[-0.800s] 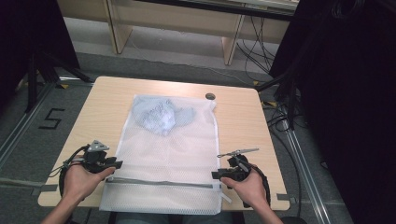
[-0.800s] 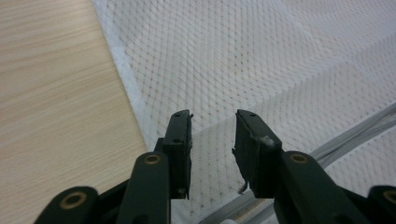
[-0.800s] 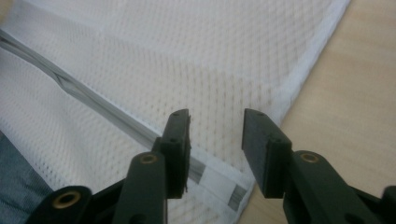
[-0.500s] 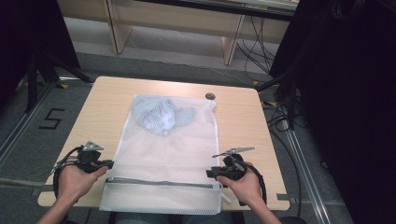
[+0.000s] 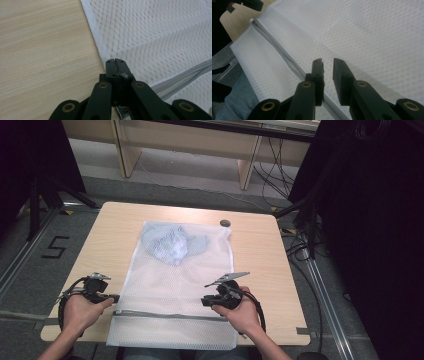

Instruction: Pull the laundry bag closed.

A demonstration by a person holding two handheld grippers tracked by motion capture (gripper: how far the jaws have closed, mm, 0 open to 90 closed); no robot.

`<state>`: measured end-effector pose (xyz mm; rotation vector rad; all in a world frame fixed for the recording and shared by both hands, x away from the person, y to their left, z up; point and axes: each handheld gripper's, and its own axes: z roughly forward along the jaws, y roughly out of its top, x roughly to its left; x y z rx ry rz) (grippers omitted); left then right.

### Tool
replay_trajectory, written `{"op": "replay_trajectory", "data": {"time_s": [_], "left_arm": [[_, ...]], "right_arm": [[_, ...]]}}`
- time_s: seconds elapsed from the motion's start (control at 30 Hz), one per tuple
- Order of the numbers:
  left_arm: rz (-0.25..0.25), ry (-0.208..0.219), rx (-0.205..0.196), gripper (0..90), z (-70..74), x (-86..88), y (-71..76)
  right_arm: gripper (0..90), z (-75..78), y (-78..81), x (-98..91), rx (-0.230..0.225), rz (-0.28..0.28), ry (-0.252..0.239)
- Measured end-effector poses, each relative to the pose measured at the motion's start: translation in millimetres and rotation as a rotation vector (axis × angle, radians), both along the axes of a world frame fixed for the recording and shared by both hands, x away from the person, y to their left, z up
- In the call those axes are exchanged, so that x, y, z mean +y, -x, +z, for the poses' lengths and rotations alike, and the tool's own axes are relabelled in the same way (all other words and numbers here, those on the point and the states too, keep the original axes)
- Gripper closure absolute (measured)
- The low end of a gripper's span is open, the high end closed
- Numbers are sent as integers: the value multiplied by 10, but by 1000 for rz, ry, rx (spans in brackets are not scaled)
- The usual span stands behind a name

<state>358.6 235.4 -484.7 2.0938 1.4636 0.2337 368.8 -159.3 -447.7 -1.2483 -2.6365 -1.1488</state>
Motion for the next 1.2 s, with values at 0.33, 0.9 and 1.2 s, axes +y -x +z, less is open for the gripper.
{"op": "replay_trajectory", "data": {"time_s": [0.33,0.9,1.2], "left_arm": [[-23,3,37,890,-11,-20,21],[8,-3,97,893,-37,-50,69],[6,-11,138,894,-38,-40,70]], "right_arm": [[810,-12,-4,432,-7,56,-7],[795,-108,30,1014,44,149,24],[788,-169,54,1174,60,164,23]]}}
